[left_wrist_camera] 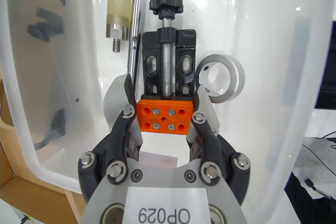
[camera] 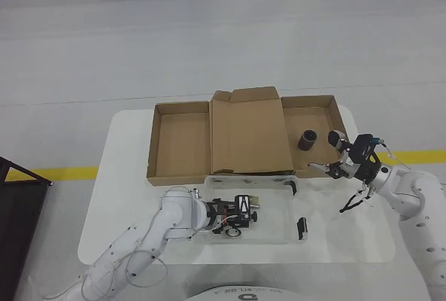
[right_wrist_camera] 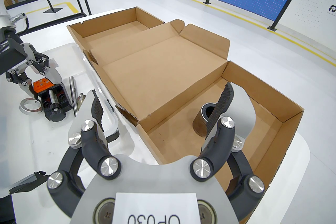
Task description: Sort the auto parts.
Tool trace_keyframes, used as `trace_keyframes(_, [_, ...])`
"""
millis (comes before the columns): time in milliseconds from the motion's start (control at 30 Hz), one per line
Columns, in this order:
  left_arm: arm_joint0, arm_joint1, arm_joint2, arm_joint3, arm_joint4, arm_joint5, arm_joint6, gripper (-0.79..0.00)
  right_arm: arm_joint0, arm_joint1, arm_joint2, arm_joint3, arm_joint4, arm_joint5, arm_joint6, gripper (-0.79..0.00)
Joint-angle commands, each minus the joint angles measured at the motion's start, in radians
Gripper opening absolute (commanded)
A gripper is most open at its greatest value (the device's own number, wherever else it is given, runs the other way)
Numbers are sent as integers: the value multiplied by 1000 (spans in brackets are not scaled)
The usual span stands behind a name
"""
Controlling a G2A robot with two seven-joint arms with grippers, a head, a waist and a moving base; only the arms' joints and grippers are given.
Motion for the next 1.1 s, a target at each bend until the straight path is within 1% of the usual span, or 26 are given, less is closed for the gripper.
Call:
trace_keyframes(0, [-8, -2, 6, -5, -6, 6, 9, -785, 0, 0, 0, 0, 0, 0, 0, 0])
trace_keyframes(367, [-22, -5, -3, -37, 1, 75, 127, -785, 0, 0, 0, 0, 0, 0, 0, 0])
trace_keyframes(467, [-12, 0, -19, -67, 30, 99, 151, -785, 0, 0, 0, 0, 0, 0, 0, 0])
trace_keyframes(533, [5, 6, -37, -109, 47, 111, 162, -785, 0, 0, 0, 0, 0, 0, 0, 0])
trace_keyframes(600, [28, 14, -61, -158, 58, 120, 169, -785, 0, 0, 0, 0, 0, 0, 0, 0])
trace_keyframes(700, [62, 27, -98, -236, 120, 136, 171, -785, 0, 0, 0, 0, 0, 0, 0, 0])
trace_keyframes(800, [91, 39, -161, -298, 182, 172, 180, -785, 0, 0, 0, 0, 0, 0, 0, 0])
trace_keyframes(867, [108, 47, -209, -308, 209, 199, 194, -785, 0, 0, 0, 0, 0, 0, 0, 0])
trace_keyframes(933, [120, 53, -261, -300, 226, 226, 207, -785, 0, 0, 0, 0, 0, 0, 0, 0])
trace_keyframes(1067, [129, 61, -371, -244, 185, 272, 246, -785, 0, 0, 0, 0, 0, 0, 0, 0])
